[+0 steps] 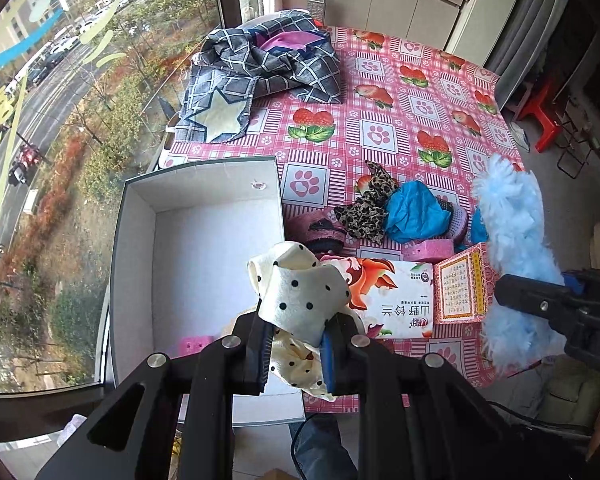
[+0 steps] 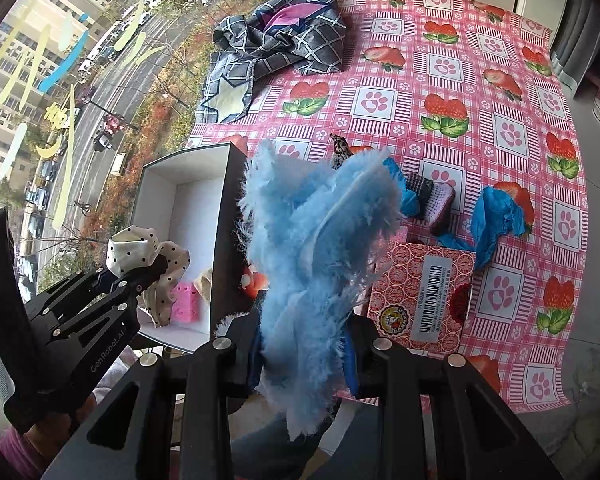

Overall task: Organize soft objects
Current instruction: 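Carry the polka-dot scrunchie and blue duster with both tools over the white box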

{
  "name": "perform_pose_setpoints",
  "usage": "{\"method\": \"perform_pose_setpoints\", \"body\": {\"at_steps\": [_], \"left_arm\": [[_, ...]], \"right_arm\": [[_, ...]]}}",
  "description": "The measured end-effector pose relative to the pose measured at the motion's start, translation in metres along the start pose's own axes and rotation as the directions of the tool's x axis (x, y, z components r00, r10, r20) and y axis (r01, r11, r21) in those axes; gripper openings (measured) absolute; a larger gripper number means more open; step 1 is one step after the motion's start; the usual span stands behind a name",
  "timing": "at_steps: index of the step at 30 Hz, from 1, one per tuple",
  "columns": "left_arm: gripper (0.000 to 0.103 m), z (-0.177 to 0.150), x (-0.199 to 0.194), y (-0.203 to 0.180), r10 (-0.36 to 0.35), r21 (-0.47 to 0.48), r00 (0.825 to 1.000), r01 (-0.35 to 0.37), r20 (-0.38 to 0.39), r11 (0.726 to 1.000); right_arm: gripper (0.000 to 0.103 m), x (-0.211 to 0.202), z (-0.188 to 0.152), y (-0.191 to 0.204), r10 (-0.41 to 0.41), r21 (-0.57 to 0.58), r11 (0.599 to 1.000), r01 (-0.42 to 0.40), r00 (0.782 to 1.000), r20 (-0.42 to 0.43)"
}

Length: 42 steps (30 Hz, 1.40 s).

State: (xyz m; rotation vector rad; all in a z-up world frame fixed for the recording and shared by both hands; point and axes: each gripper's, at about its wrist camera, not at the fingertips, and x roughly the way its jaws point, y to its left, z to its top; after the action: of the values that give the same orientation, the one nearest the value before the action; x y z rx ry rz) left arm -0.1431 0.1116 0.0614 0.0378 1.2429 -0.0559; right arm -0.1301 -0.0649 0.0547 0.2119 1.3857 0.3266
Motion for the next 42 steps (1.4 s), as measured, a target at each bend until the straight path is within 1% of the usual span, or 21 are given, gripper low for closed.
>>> {"method": "perform_pose_setpoints", "body": {"at_steps": [13, 42], "left_arm": [[0.022, -0.011, -0.003, 0.043, 0.027, -0.105, 1.000, -0.027, 0.001, 0.994], [0.022, -0.016, -0.001, 0.096, 0.051, -0.193, 0.999, -0.051, -0.005, 0.980]], "right_arm": [[0.033, 0.013, 0.007, 0.041, 0.005, -0.094, 0.996, -0.008, 1.000, -0.028], [0.033, 0.039, 0.022, 0.097, 0.020, -0.202, 0.979, -0.033, 0.997, -0.069]]}}
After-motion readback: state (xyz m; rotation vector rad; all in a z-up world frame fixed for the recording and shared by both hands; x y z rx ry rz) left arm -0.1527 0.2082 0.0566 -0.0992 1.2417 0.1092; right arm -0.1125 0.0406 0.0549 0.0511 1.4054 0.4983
